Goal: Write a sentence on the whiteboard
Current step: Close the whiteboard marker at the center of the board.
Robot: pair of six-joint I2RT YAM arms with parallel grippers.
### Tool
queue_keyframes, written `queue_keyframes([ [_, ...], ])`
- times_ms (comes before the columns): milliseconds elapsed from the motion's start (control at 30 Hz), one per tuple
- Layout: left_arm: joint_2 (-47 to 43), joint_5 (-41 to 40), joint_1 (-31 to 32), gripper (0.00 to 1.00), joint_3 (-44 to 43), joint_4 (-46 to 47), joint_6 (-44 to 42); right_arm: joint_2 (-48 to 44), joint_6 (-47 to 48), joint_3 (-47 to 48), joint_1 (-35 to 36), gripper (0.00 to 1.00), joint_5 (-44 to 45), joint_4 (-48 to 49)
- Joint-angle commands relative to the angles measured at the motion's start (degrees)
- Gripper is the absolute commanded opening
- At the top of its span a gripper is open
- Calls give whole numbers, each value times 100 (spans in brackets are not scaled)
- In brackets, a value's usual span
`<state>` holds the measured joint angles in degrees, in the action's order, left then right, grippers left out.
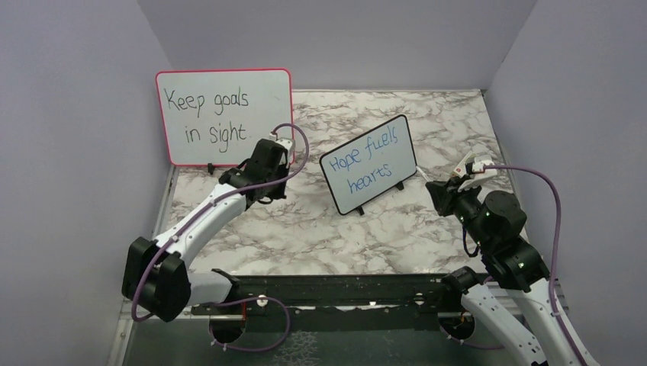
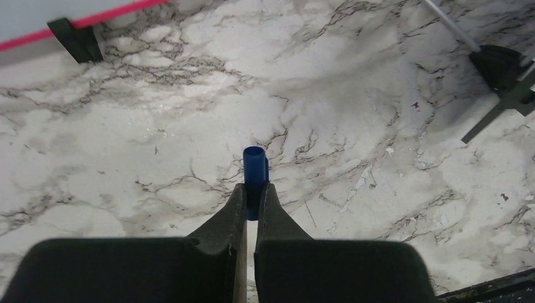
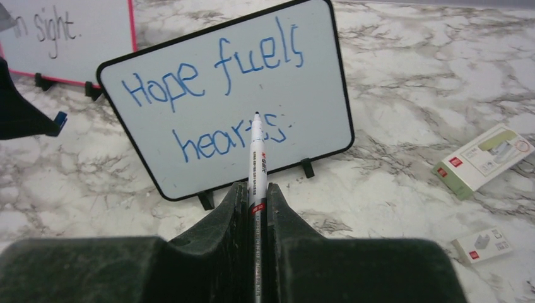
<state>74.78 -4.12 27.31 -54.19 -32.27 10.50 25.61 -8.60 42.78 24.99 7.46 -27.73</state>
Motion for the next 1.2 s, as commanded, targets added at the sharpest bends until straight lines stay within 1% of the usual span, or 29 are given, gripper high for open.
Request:
queue_keyframes([
  [0, -712, 212, 270, 0, -109, -25, -768, 85, 139, -33, -35, 1, -1008, 351],
  [233, -1708, 592, 858, 0, -403, -12, -1814, 405, 138, 232, -43, 1, -2265, 493],
  [400, -2075, 715, 1246, 0, -633, -15, -2638, 680, 123, 518, -36, 1, -2891, 544],
  [700, -2095, 707, 1964, 0, -844, 109, -3905, 1139, -117, 1005, -35, 1, -3851, 538],
  [933, -1927, 712, 2439, 0, -912, 265, -4730, 1635, -348, 1224, -33, 1, -4367, 490],
  [1100, -1709, 461, 2893, 0, -914, 316, -5224, 1963, -467, 1301, -33, 1, -4854, 634],
  [1167, -1657, 217, 3054, 0, -873, 369, -5421, 2075, -482, 1322, -35, 1, -5046, 662],
])
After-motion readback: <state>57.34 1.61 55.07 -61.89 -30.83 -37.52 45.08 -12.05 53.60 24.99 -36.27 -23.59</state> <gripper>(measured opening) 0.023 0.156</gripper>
